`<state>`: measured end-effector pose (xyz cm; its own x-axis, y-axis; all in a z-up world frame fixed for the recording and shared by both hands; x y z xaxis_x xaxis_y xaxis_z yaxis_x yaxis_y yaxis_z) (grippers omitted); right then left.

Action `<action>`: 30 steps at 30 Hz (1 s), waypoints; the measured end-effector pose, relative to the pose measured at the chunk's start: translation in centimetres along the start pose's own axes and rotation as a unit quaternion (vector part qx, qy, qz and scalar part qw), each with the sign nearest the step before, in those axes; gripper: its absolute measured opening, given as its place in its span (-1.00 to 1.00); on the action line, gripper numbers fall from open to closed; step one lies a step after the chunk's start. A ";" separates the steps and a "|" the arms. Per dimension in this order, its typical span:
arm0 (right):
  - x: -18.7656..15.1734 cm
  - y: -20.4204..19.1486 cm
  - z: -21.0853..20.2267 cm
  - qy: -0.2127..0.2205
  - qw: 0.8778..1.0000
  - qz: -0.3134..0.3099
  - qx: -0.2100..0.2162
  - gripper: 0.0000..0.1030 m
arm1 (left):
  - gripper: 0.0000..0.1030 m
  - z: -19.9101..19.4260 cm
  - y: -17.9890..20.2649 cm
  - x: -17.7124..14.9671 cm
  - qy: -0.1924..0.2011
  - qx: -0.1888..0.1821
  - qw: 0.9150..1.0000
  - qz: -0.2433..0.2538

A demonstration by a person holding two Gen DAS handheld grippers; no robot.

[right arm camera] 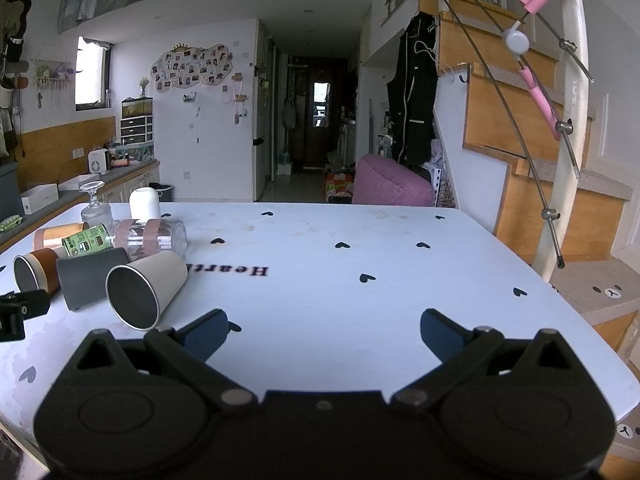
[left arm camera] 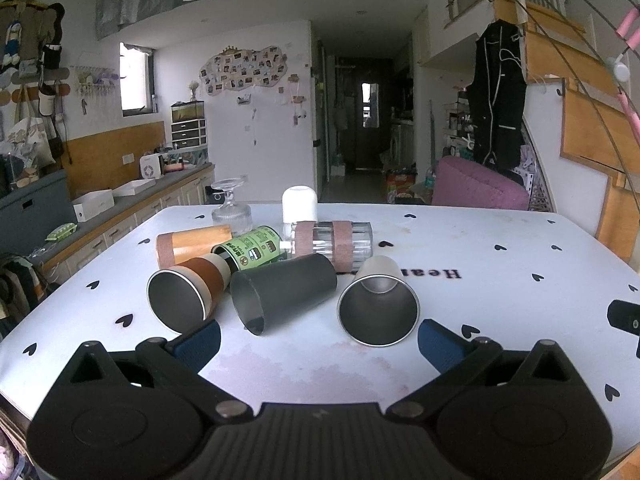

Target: Flip cup upright

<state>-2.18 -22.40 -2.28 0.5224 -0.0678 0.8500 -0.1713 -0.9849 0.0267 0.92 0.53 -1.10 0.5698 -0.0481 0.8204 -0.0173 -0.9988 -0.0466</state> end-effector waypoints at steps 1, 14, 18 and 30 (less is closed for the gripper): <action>0.0 0.1 0.0 0.000 1.000 0.000 0.000 1.00 | 1.00 0.1 -0.5 -0.5 0.000 0.000 1.000 -0.001; 0.0 -0.6 0.2 0.000 1.000 0.000 0.001 1.00 | 1.00 0.6 -1.6 -1.1 -0.003 0.001 1.000 -0.003; 0.0 -0.5 0.1 0.000 1.000 0.000 0.001 1.00 | 1.00 0.6 -1.4 -0.9 -0.003 0.001 1.000 -0.003; 1.4 0.0 1.6 -0.009 0.999 0.022 0.038 1.00 | 1.00 0.9 -2.0 -0.7 -0.013 0.008 1.000 -0.012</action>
<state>-0.11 -22.72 -1.89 0.5309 -0.1127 0.8399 -0.1300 -0.9902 -0.0507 1.28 2.54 -2.09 0.5912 -0.0244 0.8061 0.0088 -0.9993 -0.0367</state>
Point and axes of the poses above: each gripper's, at about its wrist camera, not at the fingertips, and z roughly the way its jaws point, y to its right, x to its top, the point moved 1 cm from there along z, roughly the way its jaws point, and after that the axes turned 9 degrees about -y, right-handed, at the moved point
